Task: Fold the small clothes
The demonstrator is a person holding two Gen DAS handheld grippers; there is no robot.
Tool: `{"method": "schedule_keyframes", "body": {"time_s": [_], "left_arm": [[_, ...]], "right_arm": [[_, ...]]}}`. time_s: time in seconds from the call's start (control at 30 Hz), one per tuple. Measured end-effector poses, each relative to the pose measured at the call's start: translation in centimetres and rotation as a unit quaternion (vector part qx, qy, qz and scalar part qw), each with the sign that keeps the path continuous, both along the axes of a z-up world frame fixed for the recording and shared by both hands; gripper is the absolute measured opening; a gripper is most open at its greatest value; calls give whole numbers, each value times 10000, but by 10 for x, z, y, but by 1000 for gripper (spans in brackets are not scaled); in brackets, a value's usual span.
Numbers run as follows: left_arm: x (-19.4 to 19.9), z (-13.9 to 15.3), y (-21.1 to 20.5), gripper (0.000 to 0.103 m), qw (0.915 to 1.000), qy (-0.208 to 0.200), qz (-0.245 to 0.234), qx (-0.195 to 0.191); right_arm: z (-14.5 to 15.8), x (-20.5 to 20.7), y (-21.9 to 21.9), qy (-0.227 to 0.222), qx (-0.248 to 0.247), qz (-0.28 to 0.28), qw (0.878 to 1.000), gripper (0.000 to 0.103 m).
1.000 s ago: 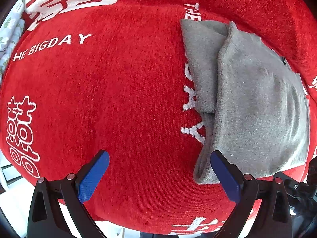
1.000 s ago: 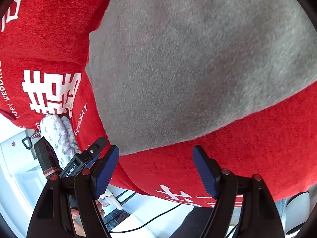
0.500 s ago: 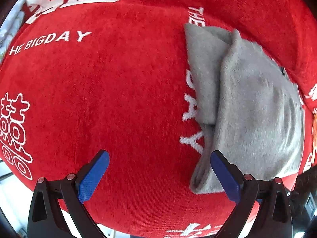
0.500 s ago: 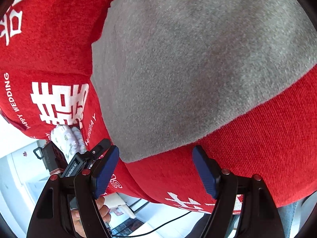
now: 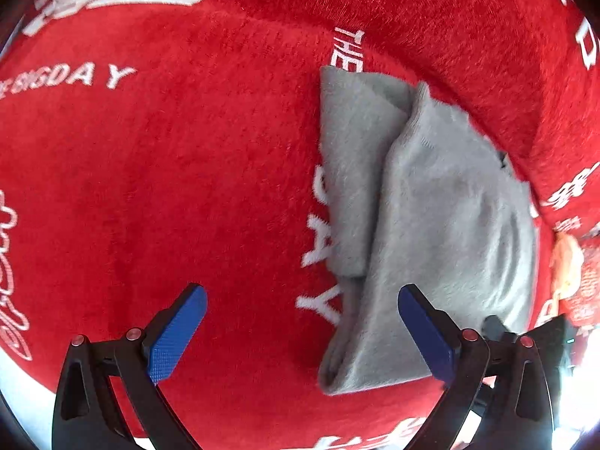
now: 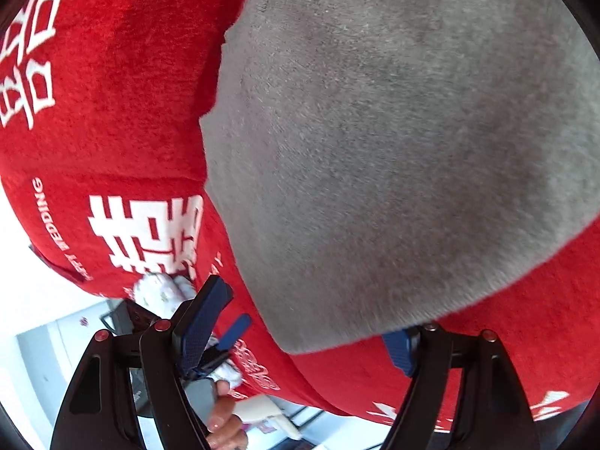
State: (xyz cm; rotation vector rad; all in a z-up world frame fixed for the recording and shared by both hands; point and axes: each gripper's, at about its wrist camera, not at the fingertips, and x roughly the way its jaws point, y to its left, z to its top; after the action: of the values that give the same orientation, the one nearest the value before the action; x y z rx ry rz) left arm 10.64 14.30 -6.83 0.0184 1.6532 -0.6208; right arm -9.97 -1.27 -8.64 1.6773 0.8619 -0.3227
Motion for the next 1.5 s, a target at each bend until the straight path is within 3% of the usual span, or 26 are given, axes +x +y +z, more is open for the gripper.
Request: {"method": "schedule_keyframes", "body": {"time_s": [0.07,0.13,0.33,0.53,0.63,0.73,0.93,1.0,1.07,1.1,1.13,1.17,1.2,1.23,1.27,1.37,1.5], "left_arm": [[4,-5,-5,102,9991,276,67,-324],[6,-6,-9,102,9976,416,121,-534],[15,-18,-34,102,9895,935,151,-1089],[17,-29,-68,102,9737,1583,1,-1638],[15,-24,-91,102,9704,1605,-172,-1797],[8,-13,-114,102,9731,1376,-424,-1799],[-4,-15,-137,100,9855,955,-739,-1194],[-8,-16,-139,93,9887,766,-823,-993],[-11,-13,-140,84,9903,583,-890,-891],[-13,-12,-140,67,9913,451,-963,-772],[-12,-10,-140,47,9921,328,-1034,-635],[-13,-9,-141,39,9926,150,-1116,-447],[-9,-9,-135,33,9924,128,-1133,-459],[-8,-7,-134,24,9927,107,-1094,-506],[-7,-5,-133,23,9927,88,-1081,-524],[-8,0,-134,22,9932,-3,-1030,-538],[-9,18,-131,21,9927,-58,-877,-823]], "right_arm": [[-5,-2,0,-97,260,-186,9994,72],[-10,-2,-1,-116,458,-193,9987,11],[27,5,-18,-879,162,189,9958,10],[51,15,-28,-1114,-91,601,9919,10],[50,14,-26,-1064,-108,799,9910,10],[42,10,-21,-914,-83,980,9909,9],[32,4,-9,45,-163,2002,9796,15],[33,-1,-14,303,-170,2262,9735,21],[43,-6,-27,415,-380,2388,9694,35],[50,-8,-36,443,-557,2407,9680,51],[57,-8,-45,464,-765,2403,9666,54],[67,-7,-58,474,-1092,2387,9638,54],[73,-4,-67,490,-1344,2392,9604,47],[80,1,-77,539,-1671,2435,9539,19],[84,10,-88,683,-1986,2539,9442,4],[81,29,-108,894,-2557,2683,9245,2],[37,49,-110,1172,-2333,3249,9090,2]]}}
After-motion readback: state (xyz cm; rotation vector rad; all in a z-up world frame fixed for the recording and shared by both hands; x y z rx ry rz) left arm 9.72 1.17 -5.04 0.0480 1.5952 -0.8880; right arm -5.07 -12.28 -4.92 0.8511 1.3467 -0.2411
